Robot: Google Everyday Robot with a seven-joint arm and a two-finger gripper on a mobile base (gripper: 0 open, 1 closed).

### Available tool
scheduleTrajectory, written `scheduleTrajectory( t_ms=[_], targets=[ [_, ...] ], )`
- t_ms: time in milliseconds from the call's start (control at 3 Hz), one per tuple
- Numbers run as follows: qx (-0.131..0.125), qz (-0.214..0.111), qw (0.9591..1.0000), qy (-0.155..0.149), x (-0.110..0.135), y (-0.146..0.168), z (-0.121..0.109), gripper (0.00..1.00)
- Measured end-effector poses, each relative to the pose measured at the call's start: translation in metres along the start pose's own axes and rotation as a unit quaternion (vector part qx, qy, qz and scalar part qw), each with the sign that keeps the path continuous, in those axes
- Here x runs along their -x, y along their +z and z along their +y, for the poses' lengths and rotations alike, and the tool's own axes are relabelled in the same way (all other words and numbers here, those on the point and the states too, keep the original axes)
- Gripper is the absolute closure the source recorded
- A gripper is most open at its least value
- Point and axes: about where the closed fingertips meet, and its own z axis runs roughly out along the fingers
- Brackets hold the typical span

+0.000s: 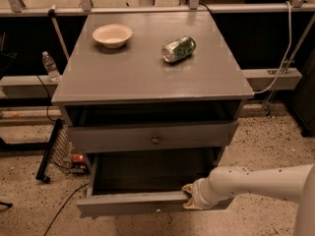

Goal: Open middle drawer

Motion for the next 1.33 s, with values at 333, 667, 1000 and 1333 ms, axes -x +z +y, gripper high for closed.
scheduleTrajectory(
  t_ms=[333,667,1000,1333],
  targets=[
    [0.001,0.000,1.0000,0.001,-0.0008,-0.0001,0.0016,1.00],
    [0.001,0.000,1.0000,0.001,-0.0004,-0.0009,0.0016,1.00],
    [0.001,0.000,1.0000,0.001,-0.0005,-0.0009,0.0016,1.00],
    [0.001,0.000,1.0000,0.001,-0.0005,-0.0009,0.0016,1.00]
  ],
)
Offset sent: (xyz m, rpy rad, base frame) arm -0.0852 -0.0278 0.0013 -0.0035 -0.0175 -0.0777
